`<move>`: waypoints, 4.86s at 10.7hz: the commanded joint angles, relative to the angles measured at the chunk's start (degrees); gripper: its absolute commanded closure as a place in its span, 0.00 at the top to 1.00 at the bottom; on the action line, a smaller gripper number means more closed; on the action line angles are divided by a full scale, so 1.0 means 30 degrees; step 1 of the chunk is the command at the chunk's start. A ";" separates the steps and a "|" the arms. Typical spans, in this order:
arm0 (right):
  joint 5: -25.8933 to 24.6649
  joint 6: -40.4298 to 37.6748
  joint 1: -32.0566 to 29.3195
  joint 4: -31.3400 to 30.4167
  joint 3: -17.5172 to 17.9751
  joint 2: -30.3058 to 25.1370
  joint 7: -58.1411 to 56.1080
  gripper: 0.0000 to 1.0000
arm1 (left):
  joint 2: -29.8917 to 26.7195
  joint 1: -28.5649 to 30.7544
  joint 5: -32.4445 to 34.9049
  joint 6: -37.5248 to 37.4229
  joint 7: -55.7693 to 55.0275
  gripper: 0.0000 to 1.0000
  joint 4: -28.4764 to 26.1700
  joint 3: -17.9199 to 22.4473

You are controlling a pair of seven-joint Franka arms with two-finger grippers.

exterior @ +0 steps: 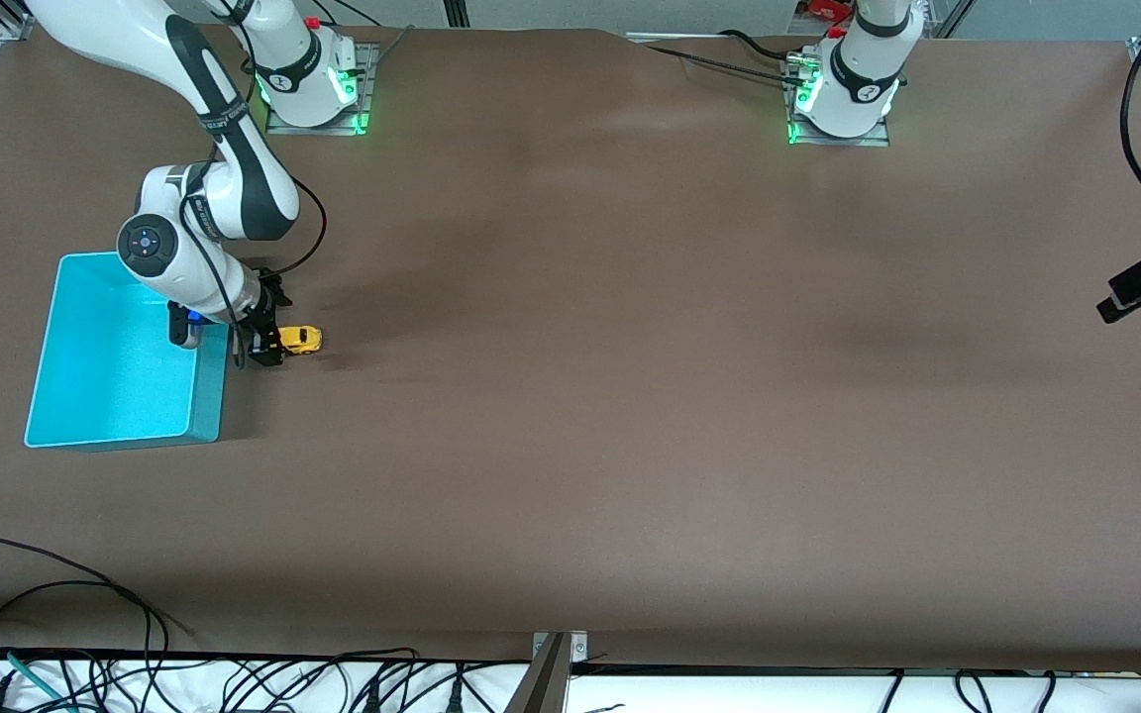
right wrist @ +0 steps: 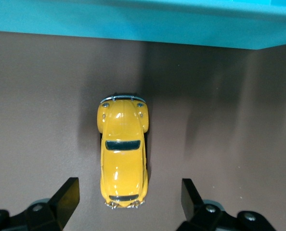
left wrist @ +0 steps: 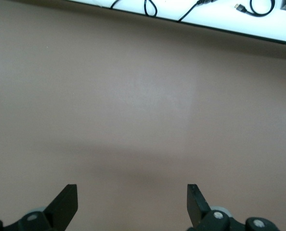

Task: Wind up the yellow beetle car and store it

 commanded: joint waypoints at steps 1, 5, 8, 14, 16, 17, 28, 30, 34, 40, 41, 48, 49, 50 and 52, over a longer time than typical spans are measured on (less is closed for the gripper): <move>-0.0448 0.1163 0.0089 -0.0402 -0.0116 0.0745 0.0206 0.94 | 0.0381 0.0339 -0.0512 -0.0165 0.0568 1.00 0.0087 0.0078; -0.0802 0.1253 0.0060 -0.0462 -0.0204 0.0777 0.0323 0.32 | 0.0998 0.0340 -0.0512 -0.0165 0.0539 1.00 0.0146 0.0107; -0.1181 0.0323 0.0671 0.0004 -0.0204 -0.0534 0.0265 0.16 | 0.1028 0.0486 -0.0542 -0.0136 0.0539 1.00 0.0146 0.0137; -0.2032 -1.1659 0.0677 0.6070 -0.0552 -0.2062 -0.7475 0.16 | 0.1321 0.0720 -0.0454 -0.0107 0.0569 1.00 0.0175 0.0166; -0.2032 -1.2308 0.0675 0.6042 -0.2072 -0.2649 -1.1697 0.16 | 0.1350 0.0751 -0.0541 -0.0107 0.0569 1.00 0.0175 0.0166; -0.2032 -1.2399 0.0675 0.6013 -0.2920 -0.2883 -1.4125 0.16 | 0.1350 0.0750 -0.0542 -0.0107 0.0569 1.00 0.0175 0.0137; -0.2032 -0.3239 -0.0349 0.1915 -0.7001 0.0360 -2.9114 0.17 | 0.1380 0.0780 -0.0571 -0.0107 0.0569 1.00 0.0175 0.0166; -0.2032 -0.1975 -0.0990 0.1357 -0.7001 0.0922 -2.9705 0.18 | 0.1409 0.0780 -0.0571 -0.0107 0.0569 1.00 0.0175 0.0166; -0.2032 -0.1939 -0.1229 0.1384 -0.7001 0.1539 -3.0321 0.44 | 0.1526 0.0780 -0.0571 -0.0107 0.0569 1.00 0.0204 0.0137; -0.2032 -0.9585 -0.1024 0.5116 -0.6884 -0.0888 -3.0322 1.00 | 0.1526 0.0780 -0.0571 -0.0107 0.0569 1.00 0.0175 0.0137; -0.2032 -1.2777 -0.1024 0.7193 -0.6884 -0.0980 -3.0350 1.00 | 0.1526 0.0780 -0.0571 -0.0107 0.0569 1.00 0.0175 0.0137; -0.0371 -2.1067 -0.0763 1.6085 -0.6535 -0.1213 -3.0907 1.00 | 0.1497 0.0751 -0.0571 -0.0107 0.0540 1.00 0.0233 0.0137; -0.0449 -2.0926 -0.0818 1.6410 -0.5169 -0.1650 -3.0762 1.00 | 0.1497 0.0750 -0.0571 -0.0107 0.0539 1.00 0.0234 0.0137; -0.0508 -2.0780 -0.1196 1.6297 -0.3647 -0.2235 -3.0732 1.00 | 0.1497 0.0750 -0.0571 -0.0107 0.0539 1.00 0.0263 0.0137; -0.0217 -2.0256 -0.1957 1.6267 -0.1854 -0.2708 -3.0615 1.00 | 0.1497 0.0750 -0.0542 -0.0107 0.0539 1.00 0.0234 0.0137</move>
